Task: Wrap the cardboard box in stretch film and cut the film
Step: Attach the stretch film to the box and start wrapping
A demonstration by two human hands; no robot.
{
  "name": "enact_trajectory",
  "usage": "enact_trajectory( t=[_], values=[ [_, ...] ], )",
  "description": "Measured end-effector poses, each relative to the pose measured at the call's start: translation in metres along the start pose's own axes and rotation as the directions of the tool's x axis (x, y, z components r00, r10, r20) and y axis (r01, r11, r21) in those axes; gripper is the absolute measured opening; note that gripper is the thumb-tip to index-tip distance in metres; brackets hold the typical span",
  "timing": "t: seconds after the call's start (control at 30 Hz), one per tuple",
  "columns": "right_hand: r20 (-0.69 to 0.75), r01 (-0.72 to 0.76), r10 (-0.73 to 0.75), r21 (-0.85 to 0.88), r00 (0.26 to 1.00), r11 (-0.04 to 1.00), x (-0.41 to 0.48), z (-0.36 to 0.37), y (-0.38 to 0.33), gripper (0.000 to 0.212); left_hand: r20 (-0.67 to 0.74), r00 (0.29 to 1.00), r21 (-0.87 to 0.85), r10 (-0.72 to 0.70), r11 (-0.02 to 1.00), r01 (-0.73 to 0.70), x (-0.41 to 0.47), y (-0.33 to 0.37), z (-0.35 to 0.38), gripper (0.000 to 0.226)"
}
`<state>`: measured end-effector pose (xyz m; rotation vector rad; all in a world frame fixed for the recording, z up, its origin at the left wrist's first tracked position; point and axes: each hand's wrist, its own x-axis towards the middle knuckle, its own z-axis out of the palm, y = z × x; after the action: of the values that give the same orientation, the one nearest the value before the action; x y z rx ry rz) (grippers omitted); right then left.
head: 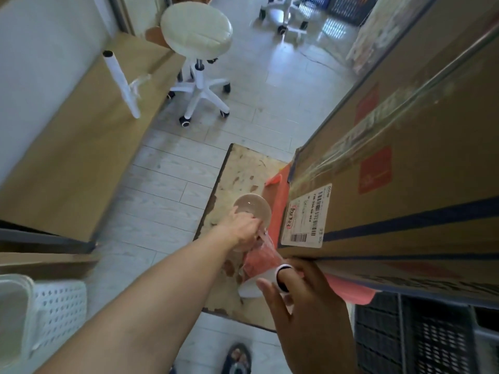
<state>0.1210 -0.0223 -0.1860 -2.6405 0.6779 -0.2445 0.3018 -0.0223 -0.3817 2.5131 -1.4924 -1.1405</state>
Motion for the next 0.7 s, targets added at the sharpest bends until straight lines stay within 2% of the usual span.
enact_trajectory(
  t=[0.1,0.2,0.3,0.37,0.4,0.47,0.5,0.6,0.63,0.7],
  values=[
    [-0.005,0.006,-0.006,0.013,1.000,1.000,-0.001,0.001,0.002,0.034,0.035,0.999,0.050,0.040,0.998,-0.042,-0.003,0.000,-0.002,0.043],
    [-0.008,-0.008,0.008,0.039,1.000,0.999,-0.005,0.000,0.005,0.037,0.037,0.998,0.016,0.054,0.998,-0.054,-0.013,0.005,-0.011,0.052],
    [-0.005,-0.030,0.030,0.072,1.000,0.997,-0.008,-0.004,0.007,0.033,-0.069,0.995,-0.235,0.074,0.968,-0.088,-0.032,0.007,-0.016,0.083],
    [0.002,-0.023,0.023,0.071,1.000,0.997,-0.009,-0.009,0.005,0.030,-0.195,0.976,-0.437,0.096,0.883,-0.174,-0.049,0.008,-0.020,0.098],
    [0.009,-0.018,0.017,0.059,1.000,0.998,-0.009,-0.011,0.003,0.030,-0.251,0.966,-0.538,0.068,0.820,-0.197,-0.058,0.010,-0.023,0.096],
    [0.036,-0.025,0.024,0.032,0.999,0.999,-0.011,-0.014,0.000,0.031,-0.331,0.943,-0.688,-0.021,0.689,-0.227,-0.077,0.015,-0.031,0.073],
    [0.052,-0.034,0.033,0.018,0.998,0.999,-0.012,-0.016,0.000,0.031,-0.355,0.934,-0.699,-0.031,0.672,-0.243,-0.086,0.014,-0.034,0.064],
    [0.067,-0.053,0.054,-0.012,0.996,0.999,-0.015,-0.023,-0.001,0.030,-0.347,0.931,-0.533,0.116,0.792,-0.298,-0.113,0.003,-0.038,0.079],
    [0.064,-0.056,0.057,-0.016,0.996,0.998,-0.016,-0.027,-0.003,0.029,-0.319,0.937,-0.495,0.142,0.818,-0.292,-0.123,-0.001,-0.040,0.074],
    [0.050,-0.056,0.057,-0.033,0.997,0.998,-0.019,-0.036,-0.008,0.027,-0.298,0.940,-0.414,0.165,0.865,-0.283,-0.143,-0.007,-0.047,0.045]
  ],
)
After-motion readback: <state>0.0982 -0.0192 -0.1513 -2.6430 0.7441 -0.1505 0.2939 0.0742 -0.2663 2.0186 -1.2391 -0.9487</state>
